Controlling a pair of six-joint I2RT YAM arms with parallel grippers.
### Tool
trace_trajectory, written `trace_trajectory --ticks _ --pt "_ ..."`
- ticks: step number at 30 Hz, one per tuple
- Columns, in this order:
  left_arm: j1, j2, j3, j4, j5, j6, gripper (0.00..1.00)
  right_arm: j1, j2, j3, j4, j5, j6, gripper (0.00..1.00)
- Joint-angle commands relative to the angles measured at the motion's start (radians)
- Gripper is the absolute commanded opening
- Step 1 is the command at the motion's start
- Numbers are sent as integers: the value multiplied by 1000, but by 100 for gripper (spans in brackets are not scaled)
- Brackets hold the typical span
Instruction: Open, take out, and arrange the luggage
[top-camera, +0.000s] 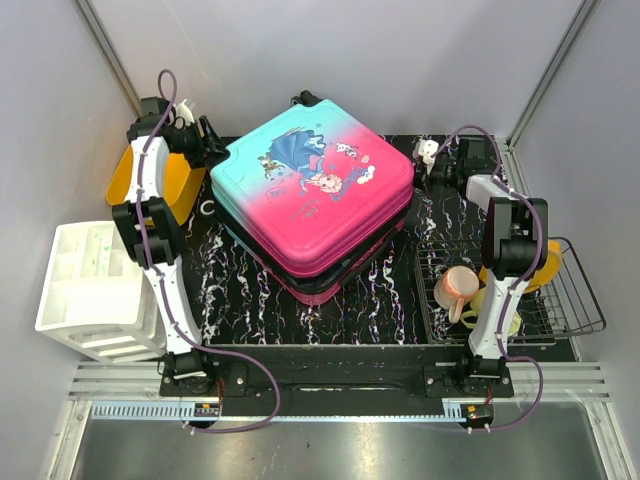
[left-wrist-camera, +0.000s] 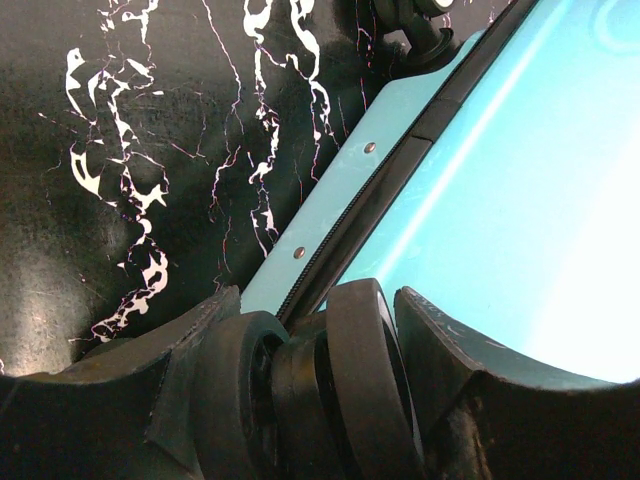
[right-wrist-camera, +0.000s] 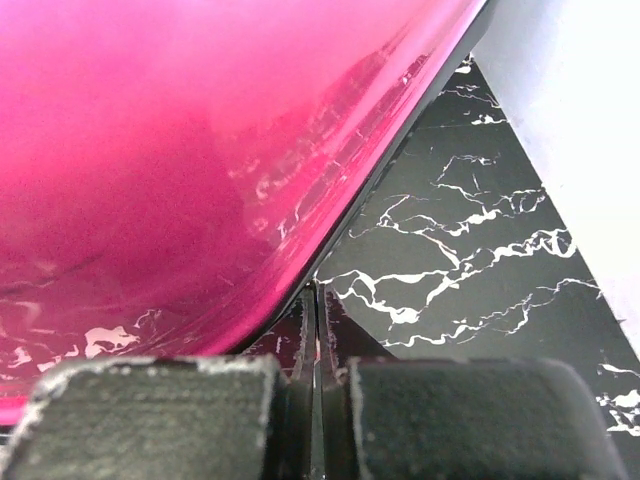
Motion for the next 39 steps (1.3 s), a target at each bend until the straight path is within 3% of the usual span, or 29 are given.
trace_trajectory --ticks 1,5,8,15,18,20,22,26,31,32,33,34,36,39 --pt "-268 104 -5 17 145 344 0 150 27 -20 390 -132 232 0" --pt "-298 115 1 55 152 318 0 204 47 -84 799 -140 504 0" --pt "-307 127 15 78 154 296 0 235 31 -156 1014 -160 699 0" --pt "-284 105 -42 127 146 287 0 256 -80 -368 1363 -237 1009 0" --pt "-250 90 -91 158 149 264 0 252 -88 -364 1238 -188 966 0" --pt "-244 82 -112 158 149 273 0 245 -46 -247 971 -93 812 0" --pt "-241 63 -144 158 148 284 0 230 10 -82 844 -44 814 0" --pt "-242 35 -190 155 145 292 0 216 119 51 814 -10 882 0" --pt "-242 27 -191 156 135 286 0 221 103 11 861 -25 942 1" --pt "-242 27 -187 156 132 275 0 221 84 0 855 -20 939 10" --pt "-239 23 -184 155 134 270 0 219 71 -9 836 -7 927 26" --pt "-239 20 -184 156 135 261 0 215 58 -4 755 30 878 31" --pt "-232 -2 -210 164 137 240 0 186 24 25 670 56 832 31" --pt "-216 -49 -285 201 132 218 0 124 -2 46 592 113 822 40"
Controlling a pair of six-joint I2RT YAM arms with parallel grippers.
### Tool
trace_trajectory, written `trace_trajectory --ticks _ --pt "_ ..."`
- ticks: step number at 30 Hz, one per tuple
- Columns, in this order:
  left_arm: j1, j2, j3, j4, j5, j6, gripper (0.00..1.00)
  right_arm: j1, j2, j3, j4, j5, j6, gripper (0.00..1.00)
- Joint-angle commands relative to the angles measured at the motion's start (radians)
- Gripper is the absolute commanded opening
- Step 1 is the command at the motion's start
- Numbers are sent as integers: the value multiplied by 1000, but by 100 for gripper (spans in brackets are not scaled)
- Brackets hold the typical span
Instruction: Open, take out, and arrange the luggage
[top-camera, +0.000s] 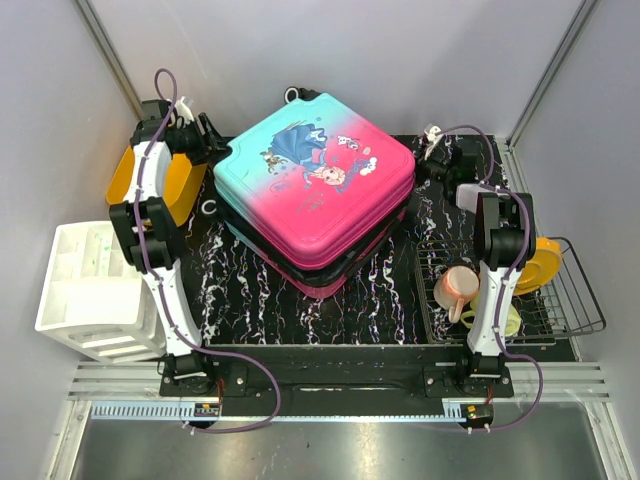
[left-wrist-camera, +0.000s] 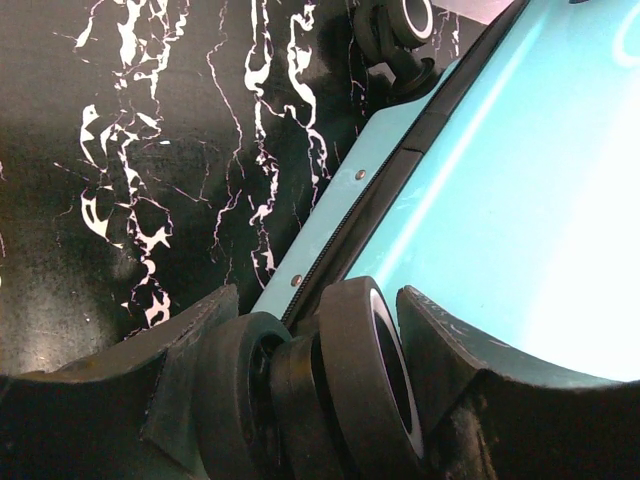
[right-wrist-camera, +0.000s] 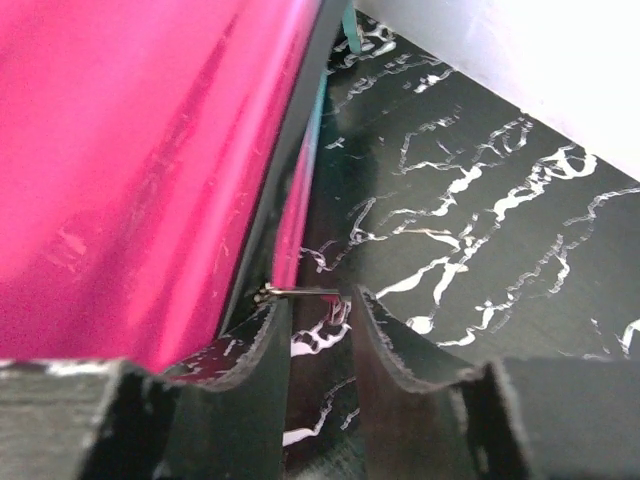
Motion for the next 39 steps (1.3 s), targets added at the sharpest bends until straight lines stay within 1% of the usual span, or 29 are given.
trace_trajectory --ticks 1,3,4,5,6,8,9,13,15,16,18,19,21,22,27,31,36,39 --pt "-200 7 -154 4 161 253 0 89 -144 96 -83 8 -44 50" --pt "-179 -28 -209 38 146 218 0 47 -156 127 -134 52 -51 62" --pt "-176 -38 -225 47 144 206 0 33 -159 141 -194 78 -63 66" --pt "-176 -48 -236 60 140 183 0 22 -165 156 -226 101 -69 75" --pt "-147 -71 -257 70 135 172 0 4 -170 184 -254 123 -72 79" --pt "-139 -94 -271 85 133 143 0 -27 -191 202 -322 169 -83 86" --pt "-136 -119 -276 84 132 133 0 -39 -202 213 -341 183 -84 87" --pt "-136 -185 -305 97 126 60 0 -42 -275 198 -421 210 -109 94" --pt "-134 -220 -319 101 116 0 0 -42 -309 199 -452 245 -121 100" --pt "-134 -234 -325 101 110 -18 0 -42 -318 204 -490 299 -129 100" --pt "-127 -272 -345 104 97 -80 0 -42 -346 219 -533 357 -138 100" --pt "-122 -284 -352 105 89 -98 0 -44 -358 228 -611 399 -139 100" --pt "-104 -327 -390 113 66 -144 0 -45 -390 254 -689 417 -144 100" --pt "-94 -341 -406 122 63 -157 0 -45 -403 261 -772 424 -138 100" --pt "-9 -410 -504 191 0 -226 0 -45 -504 250 -961 396 -74 100" --pt "56 -444 -559 234 -55 -262 0 -45 -564 213 -1133 341 -35 99" --pt "88 -486 -613 272 -92 -255 0 -44 -653 83 -1227 280 -14 98" --pt "99 -516 -656 291 -141 -272 0 -39 -677 31 -1251 192 34 98"
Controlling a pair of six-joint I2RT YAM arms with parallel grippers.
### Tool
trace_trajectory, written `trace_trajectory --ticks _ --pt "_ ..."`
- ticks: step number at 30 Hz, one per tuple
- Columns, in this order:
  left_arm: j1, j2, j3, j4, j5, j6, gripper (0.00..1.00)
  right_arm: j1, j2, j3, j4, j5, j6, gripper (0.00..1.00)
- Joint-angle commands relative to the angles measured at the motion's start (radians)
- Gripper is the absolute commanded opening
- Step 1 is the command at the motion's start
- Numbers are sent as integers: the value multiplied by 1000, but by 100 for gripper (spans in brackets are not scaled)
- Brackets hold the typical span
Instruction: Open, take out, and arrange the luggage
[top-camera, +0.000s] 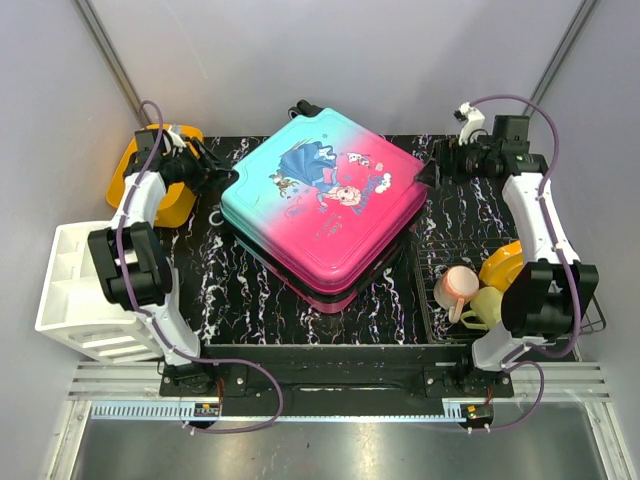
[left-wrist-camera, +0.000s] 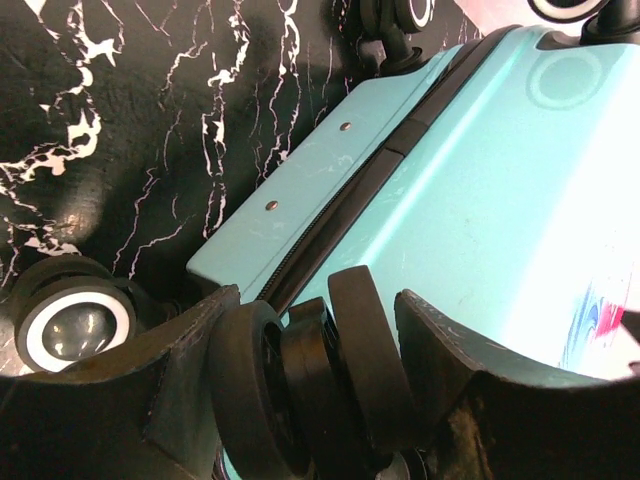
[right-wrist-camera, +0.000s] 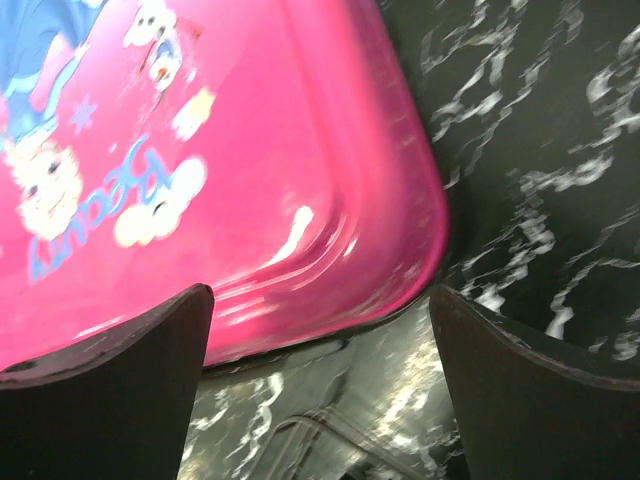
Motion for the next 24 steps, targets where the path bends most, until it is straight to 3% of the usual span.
trace_trajectory --ticks 1,8,14,15,16,18,19,24 --pt "69 -100 -61 82 -129 -13 0 16 -60 -72 -104 -130 77 98" --pt "81 -147 -130 125 -192 -99 0 158 -37 -174 -11 -120 153 97" --pt "55 -140 -120 124 -126 -59 2 165 41 -106 62 -98 190 97" --pt "52 -141 -115 118 -114 -47 7 165 38 -88 56 -91 169 97" --pt "47 -146 -112 104 -108 -34 28 163 33 -83 45 -89 153 97" --pt "46 -179 -127 104 -112 -19 39 163 -2 -82 36 -69 108 98" --pt "46 -192 -138 119 -105 -13 44 162 -28 -83 24 -60 91 99" --pt "37 -212 -168 156 -80 -45 49 162 -108 -91 -10 23 -4 100"
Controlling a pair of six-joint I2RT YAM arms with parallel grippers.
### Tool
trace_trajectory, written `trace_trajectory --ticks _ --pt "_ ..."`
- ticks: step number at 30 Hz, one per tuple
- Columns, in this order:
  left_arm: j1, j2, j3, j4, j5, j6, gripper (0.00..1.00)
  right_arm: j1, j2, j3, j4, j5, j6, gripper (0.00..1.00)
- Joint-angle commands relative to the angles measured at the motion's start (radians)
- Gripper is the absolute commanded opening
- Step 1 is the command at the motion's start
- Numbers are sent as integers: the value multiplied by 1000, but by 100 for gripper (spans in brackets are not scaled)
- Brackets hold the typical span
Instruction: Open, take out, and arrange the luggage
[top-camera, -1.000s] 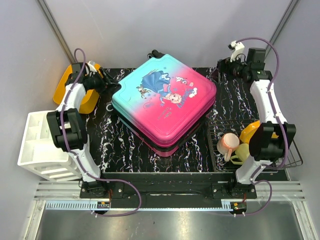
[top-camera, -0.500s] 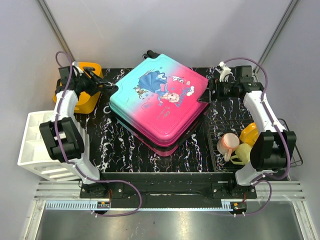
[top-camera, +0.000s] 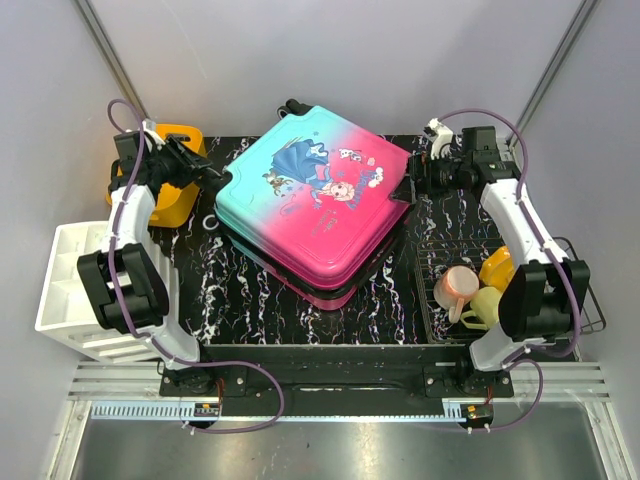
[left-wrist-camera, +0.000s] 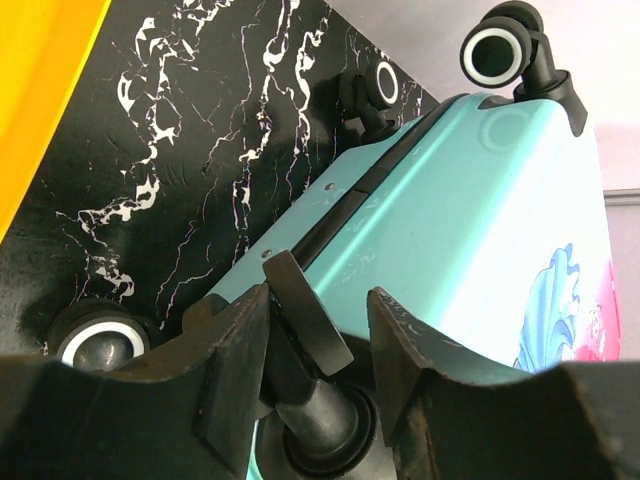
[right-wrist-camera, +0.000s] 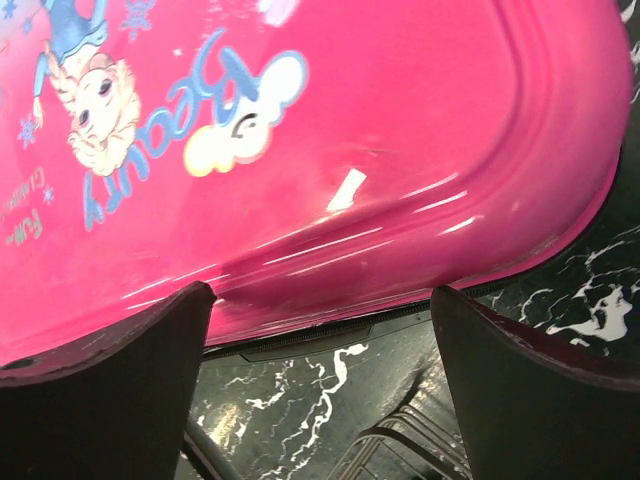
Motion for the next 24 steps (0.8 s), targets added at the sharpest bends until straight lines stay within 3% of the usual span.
trace_trajectory --ticks 1,2,4,10,16,20,23,24 --pt "-15 -37 -35 10 40 -18 53 35 -133 24 -2 56 -126 100" --pt "-27 -25 -37 14 47 -29 60 34 -150 8 3 67 -135 100" --pt "-39 -9 -37 17 51 -50 62 35 -196 -7 12 93 -152 100" --pt "-119 58 -44 157 20 -131 60 37 -309 -93 -7 70 -262 100" --pt "-200 251 175 239 8 -130 59 38 -348 -185 -36 99 -318 100" --pt "-186 363 438 135 44 -50 61 38 -336 -179 -31 129 -301 100" --pt "-145 269 442 63 -3 32 67 38 -325 -148 -30 159 -258 100" --pt "-131 230 425 41 -32 51 75 38 -325 -145 -22 161 -250 100"
